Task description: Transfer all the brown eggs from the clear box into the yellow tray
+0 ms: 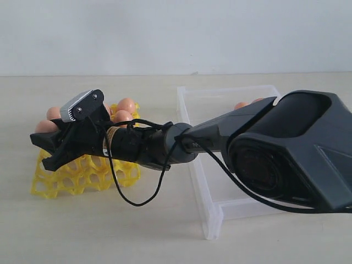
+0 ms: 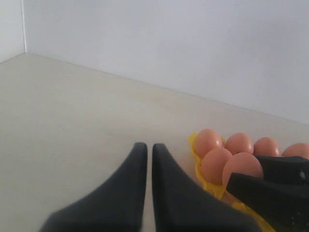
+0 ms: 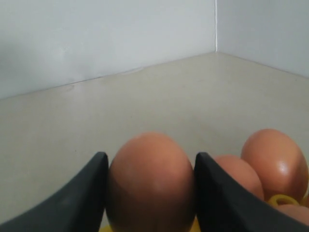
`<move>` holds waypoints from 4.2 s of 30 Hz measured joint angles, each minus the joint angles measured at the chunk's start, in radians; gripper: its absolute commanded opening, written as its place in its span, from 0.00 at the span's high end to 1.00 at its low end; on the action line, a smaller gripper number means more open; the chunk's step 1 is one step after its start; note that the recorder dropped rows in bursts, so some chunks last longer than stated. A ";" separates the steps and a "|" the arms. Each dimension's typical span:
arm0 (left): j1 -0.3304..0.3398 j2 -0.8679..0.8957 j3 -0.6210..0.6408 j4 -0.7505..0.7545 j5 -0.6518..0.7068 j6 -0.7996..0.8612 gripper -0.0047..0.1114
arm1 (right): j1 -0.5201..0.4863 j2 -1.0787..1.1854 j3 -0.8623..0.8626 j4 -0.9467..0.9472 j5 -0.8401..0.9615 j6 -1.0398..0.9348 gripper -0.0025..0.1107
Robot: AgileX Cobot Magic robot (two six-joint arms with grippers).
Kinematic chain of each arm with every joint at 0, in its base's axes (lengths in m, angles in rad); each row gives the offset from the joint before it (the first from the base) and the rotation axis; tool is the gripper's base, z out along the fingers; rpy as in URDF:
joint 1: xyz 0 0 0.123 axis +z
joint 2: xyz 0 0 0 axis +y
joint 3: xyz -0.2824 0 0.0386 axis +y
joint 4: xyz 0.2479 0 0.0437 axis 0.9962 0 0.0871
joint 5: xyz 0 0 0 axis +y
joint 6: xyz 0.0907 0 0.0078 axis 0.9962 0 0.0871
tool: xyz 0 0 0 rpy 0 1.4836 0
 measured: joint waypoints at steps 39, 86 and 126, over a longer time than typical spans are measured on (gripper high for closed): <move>0.000 0.000 0.000 0.000 0.000 0.001 0.93 | 0.000 0.000 0.000 0.004 0.105 -0.002 0.60; 0.000 0.000 0.000 0.000 0.000 0.002 0.93 | -0.119 -0.459 0.033 -1.044 0.034 1.138 0.98; 0.000 0.000 0.000 0.010 0.004 -0.008 0.93 | -0.345 -1.249 0.351 -1.065 0.456 1.007 0.98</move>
